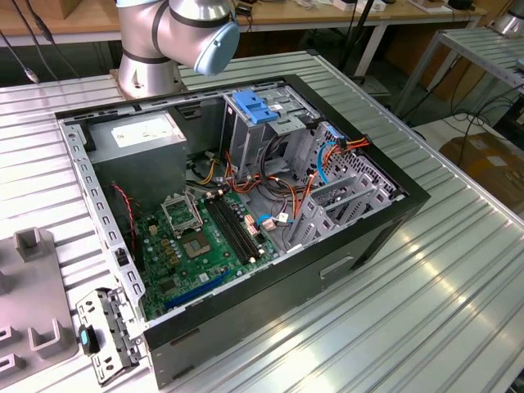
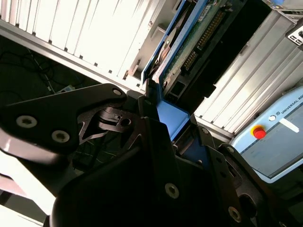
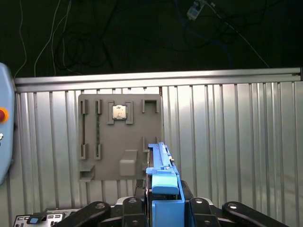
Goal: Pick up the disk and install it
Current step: 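Pick up the disk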
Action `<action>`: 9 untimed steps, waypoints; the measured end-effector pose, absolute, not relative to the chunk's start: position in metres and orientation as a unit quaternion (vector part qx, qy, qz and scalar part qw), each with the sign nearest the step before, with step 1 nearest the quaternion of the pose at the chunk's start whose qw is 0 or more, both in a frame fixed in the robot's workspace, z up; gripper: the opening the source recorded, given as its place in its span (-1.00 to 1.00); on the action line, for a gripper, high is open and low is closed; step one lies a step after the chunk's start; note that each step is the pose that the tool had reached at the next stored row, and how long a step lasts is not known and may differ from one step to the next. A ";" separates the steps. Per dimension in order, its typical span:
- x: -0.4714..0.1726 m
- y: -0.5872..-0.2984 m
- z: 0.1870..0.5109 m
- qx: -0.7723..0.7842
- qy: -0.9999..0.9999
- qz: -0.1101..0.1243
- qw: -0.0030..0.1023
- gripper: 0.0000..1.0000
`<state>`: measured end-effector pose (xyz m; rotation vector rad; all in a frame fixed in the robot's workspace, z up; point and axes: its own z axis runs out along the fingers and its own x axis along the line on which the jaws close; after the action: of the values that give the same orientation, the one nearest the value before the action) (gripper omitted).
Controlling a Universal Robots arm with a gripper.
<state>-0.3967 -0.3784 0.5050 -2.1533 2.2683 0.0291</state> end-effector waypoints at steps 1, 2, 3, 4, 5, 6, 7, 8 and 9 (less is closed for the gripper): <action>-0.396 -0.378 0.505 -0.688 0.725 0.009 0.007 -0.25; -0.395 -0.378 0.505 -0.688 0.725 0.009 0.007 -0.25; -0.394 -0.378 0.505 -0.688 0.725 0.009 0.007 -0.25; -0.394 -0.378 0.505 -0.688 0.725 0.009 0.007 -0.25; -0.393 -0.378 0.505 -0.688 0.725 0.009 0.007 -0.25; -0.393 -0.378 0.505 -0.688 0.725 0.009 0.007 -0.25; -0.392 -0.378 0.505 -0.688 0.725 0.009 0.007 -0.25; -0.391 -0.378 0.505 -0.688 0.725 0.009 0.007 -0.25; -0.390 -0.378 0.505 -0.688 0.725 0.009 0.007 -0.25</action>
<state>-0.3898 -0.3784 0.5050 -2.1533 2.2682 0.0292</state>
